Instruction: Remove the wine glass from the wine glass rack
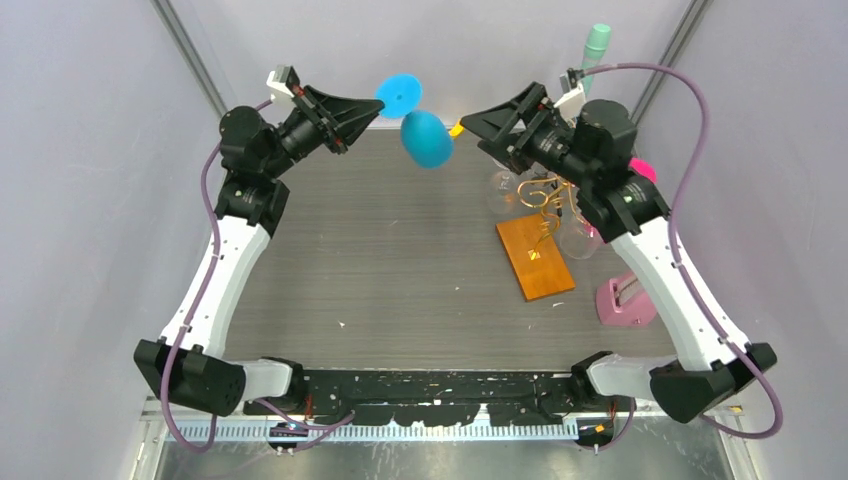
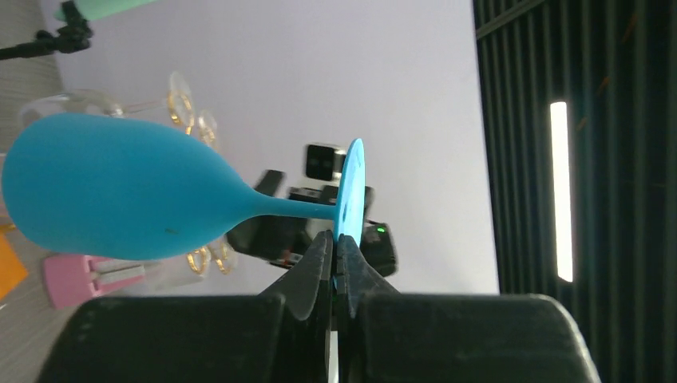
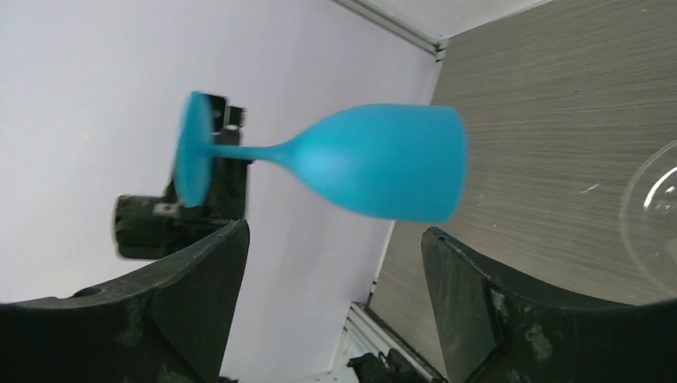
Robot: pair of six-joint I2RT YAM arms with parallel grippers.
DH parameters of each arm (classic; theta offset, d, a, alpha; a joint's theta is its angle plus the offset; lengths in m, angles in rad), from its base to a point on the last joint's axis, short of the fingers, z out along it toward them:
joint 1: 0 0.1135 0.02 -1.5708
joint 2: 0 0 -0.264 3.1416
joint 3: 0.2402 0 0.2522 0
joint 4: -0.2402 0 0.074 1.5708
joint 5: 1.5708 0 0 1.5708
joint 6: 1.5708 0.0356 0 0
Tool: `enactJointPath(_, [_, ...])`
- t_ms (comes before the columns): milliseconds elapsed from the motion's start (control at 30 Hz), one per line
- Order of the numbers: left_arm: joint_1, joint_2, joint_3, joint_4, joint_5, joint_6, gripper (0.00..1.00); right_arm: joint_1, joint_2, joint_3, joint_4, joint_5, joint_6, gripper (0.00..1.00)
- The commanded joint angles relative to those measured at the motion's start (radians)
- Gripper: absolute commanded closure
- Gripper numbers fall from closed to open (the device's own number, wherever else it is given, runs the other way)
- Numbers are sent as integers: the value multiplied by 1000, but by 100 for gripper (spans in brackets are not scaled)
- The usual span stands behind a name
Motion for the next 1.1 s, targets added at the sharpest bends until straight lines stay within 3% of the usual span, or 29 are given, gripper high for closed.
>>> enactJointPath(0, [34, -46, 37, 185, 10, -182, 100, 28, 33, -16, 129, 113, -9, 12])
enactJointPath(200, [58, -88, -1, 213, -12, -278, 100, 41, 53, -62, 262, 151, 8, 8])
enactJointPath(533, [66, -125, -110, 386, -62, -475, 100, 74, 48, -241, 759, -43, 252, 9])
enactJointPath(800, [66, -176, -173, 399, -93, -518, 100, 119, 43, -340, 1213, -137, 500, 36])
enactJointPath(1067, [66, -226, -231, 383, -121, -527, 100, 144, 28, -351, 1253, -153, 484, 66])
